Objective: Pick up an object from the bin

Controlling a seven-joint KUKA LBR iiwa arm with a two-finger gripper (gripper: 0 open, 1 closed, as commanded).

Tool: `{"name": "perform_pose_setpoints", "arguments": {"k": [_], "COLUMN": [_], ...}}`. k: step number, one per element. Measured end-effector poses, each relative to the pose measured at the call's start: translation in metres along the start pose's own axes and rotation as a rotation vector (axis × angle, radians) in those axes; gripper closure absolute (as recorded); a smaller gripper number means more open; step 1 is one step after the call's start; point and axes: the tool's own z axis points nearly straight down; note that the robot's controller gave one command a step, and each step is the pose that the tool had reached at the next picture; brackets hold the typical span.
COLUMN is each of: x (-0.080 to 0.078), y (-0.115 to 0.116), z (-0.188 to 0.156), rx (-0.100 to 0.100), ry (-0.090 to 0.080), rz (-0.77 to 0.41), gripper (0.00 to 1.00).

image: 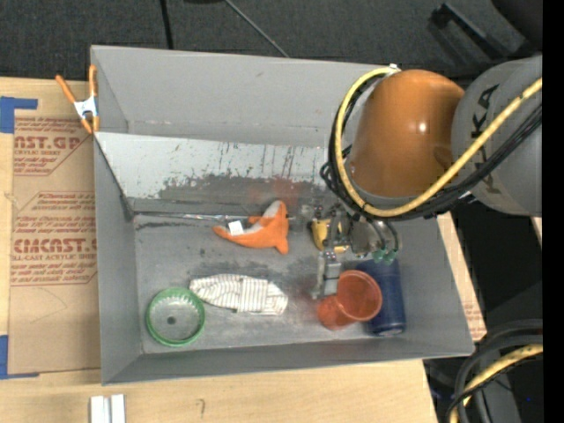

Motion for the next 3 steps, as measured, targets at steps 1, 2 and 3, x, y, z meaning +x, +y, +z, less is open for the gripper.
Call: {"name": "perform_pose_setpoints", "arguments": {"k": [1,2,3], "x": [0.000,-0.016,-0.047], "y": [0.000,0.016,0.059], "z": [0.000,0.056,0.099], "rx": [0.000,-0.001,0.001], "ry": [0.000,-0.007,0.000], "rz": [0.000,0.028,-0.077], "gripper": [0.00,0.00,0.00]}}
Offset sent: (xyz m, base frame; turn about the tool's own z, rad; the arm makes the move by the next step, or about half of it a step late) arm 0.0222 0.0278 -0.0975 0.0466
